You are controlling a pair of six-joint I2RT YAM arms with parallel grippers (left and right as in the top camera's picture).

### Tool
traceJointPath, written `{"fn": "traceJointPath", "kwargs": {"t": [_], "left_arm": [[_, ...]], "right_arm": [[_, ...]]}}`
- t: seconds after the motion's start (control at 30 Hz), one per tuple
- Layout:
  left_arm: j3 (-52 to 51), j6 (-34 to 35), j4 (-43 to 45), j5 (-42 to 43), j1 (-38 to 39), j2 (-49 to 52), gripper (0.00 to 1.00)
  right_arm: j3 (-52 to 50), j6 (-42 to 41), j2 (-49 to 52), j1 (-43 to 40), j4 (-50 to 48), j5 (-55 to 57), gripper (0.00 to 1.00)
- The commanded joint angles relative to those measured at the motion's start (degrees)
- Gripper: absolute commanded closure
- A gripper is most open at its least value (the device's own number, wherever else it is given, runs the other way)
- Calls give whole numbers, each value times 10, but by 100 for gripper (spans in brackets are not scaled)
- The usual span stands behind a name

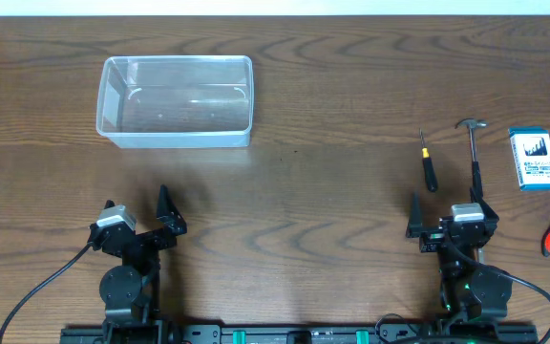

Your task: Pack container

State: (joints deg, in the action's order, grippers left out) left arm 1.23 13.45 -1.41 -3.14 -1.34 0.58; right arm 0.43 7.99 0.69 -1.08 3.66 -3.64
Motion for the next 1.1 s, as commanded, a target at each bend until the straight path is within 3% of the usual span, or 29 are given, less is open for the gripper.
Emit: {"fn": "traceJointPath", "kwargs": {"t": [0.0,0.73,0.9,1.07], "left_arm": [[-10,-9,-24,-5,2,-3,2],[-10,-9,-24,-5,2,-3,2],[-10,-9,-24,-5,2,-3,2],[-10,-9,-24,-5,2,-3,2]], "right_arm": [[-1,2,-4,4,2,-3,1],[-1,-1,-4,4,-2,-45,1],[-1,-97,-4,4,-39,-152,1],[-1,-191,-4,4,-146,-268,1]]}}
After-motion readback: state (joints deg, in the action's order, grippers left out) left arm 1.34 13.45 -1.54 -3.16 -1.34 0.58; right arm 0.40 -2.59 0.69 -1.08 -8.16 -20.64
